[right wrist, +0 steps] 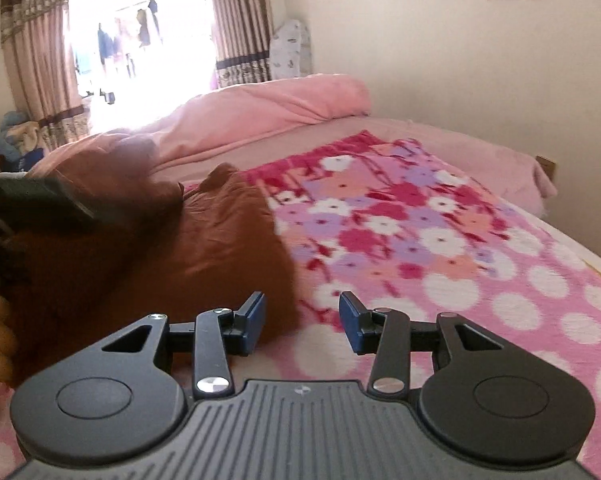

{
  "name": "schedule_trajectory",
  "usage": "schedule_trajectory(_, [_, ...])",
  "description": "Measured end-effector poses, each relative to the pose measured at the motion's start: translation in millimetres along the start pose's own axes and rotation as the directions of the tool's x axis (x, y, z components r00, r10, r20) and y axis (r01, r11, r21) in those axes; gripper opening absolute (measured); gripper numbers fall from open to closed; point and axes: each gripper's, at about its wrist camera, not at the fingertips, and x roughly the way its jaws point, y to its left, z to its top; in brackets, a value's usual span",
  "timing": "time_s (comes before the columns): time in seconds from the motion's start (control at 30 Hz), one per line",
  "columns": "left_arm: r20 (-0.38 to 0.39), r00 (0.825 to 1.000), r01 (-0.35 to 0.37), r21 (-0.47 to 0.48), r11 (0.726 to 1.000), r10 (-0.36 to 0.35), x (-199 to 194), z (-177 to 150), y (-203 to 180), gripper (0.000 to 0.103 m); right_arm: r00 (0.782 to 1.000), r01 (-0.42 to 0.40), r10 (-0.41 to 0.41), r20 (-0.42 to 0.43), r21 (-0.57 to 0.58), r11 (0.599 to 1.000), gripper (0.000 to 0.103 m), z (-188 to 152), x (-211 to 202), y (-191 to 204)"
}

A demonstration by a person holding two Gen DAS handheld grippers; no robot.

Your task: Fold large clothes

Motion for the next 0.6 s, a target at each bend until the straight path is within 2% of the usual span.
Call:
schedule_trajectory(0.07, [0.014, 1.000, 0.002, 0.080, 0.997, -0.003, -4, -2, -14, 0.069, 1.000, 0.005, -0.005, 0.000, -0.003, 1.000, 0.051, 0, 0, -6])
schedule_trajectory(0.1, [0.012, 1.000, 0.019, 0.092, 0.996, -0.020, -9, 1, -19, 0.069, 1.000, 0.001, -0.001, -0.001, -0.002, 1.000, 0.051, 0, -1, -8])
schedule_trajectory(0.23, [0.019, 0.989, 0.143, 0.038, 0.989, -0.144, -58, 22, -17, 0.069, 0.999, -0.044, 0.044, 0.005, 0.045, 0.998, 0.051, 4, -5, -11])
schedule_trajectory(0.3, [0.068, 0.981, 0.176, 0.056, 0.983, -0.180, -95, 27, -13, 0.069, 0.994, -0.111, 0.112, 0.001, 0.091, 0.990, 0.051, 6, -10, -10])
schedule_trajectory(0.37, [0.139, 0.979, 0.134, 0.106, 0.985, -0.148, -135, 25, -7, 0.069, 0.982, -0.186, 0.187, 0.003, 0.130, 0.974, 0.053, 8, -14, -8])
schedule_trajectory(0.43, [0.174, 0.982, 0.047, 0.156, 0.987, -0.074, -164, 17, 5, 0.069, 0.961, -0.272, 0.275, 0.004, 0.155, 0.950, 0.062, 8, -16, 1])
schedule_trajectory(0.53, [0.191, 0.976, -0.141, 0.210, 0.968, 0.101, -185, -6, 36, 0.069, 0.924, -0.371, 0.382, -0.010, 0.208, 0.905, 0.067, 8, -11, 13])
schedule_trajectory(0.6, [0.152, 0.965, -0.241, 0.205, 0.949, 0.212, -182, -23, 58, 0.069, 0.895, -0.422, 0.445, -0.019, 0.282, 0.862, 0.071, 9, -3, 20])
